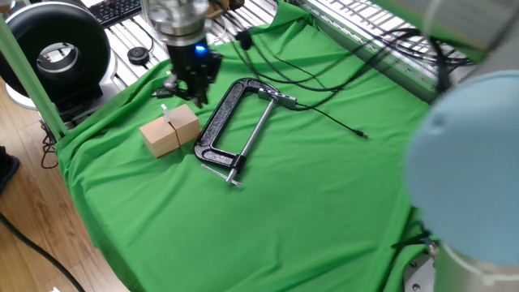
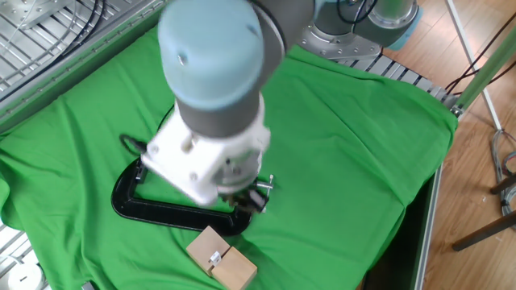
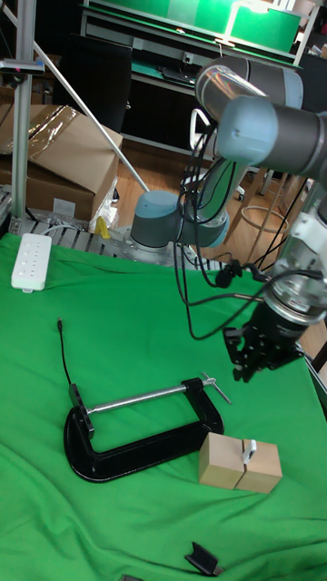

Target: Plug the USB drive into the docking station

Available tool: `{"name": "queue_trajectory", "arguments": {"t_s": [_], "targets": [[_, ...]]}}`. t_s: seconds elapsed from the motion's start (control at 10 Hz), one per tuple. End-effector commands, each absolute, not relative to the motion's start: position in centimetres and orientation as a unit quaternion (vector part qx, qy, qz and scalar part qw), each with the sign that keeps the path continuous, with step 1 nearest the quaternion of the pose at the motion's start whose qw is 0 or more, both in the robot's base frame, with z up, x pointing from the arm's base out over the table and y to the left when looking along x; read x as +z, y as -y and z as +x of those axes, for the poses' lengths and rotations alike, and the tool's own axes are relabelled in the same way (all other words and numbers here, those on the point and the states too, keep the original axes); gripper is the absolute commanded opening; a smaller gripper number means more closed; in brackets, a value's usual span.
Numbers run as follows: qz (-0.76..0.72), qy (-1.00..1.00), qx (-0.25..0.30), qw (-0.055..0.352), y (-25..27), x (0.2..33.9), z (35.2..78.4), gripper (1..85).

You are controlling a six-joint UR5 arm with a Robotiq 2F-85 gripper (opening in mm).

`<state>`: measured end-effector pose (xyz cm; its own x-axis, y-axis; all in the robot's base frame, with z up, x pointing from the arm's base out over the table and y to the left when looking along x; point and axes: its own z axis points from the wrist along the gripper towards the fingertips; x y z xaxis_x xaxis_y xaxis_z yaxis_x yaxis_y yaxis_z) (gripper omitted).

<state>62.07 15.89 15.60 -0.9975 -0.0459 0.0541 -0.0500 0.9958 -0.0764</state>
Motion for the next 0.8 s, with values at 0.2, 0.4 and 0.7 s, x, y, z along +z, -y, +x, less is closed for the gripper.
{"name": "queue_trajectory", "arguments": {"t_s": [0.2,0.4,0.7], "targets": [[0.009,0.999,0.038,0.021,-17.7,15.7,63.6,21.7],[0.034,0.999,0.004,0.034,-19.3,15.6,62.9,34.0],[0.016,1.000,-0.002,0.016,-20.0,14.7,64.8,34.0]]}}
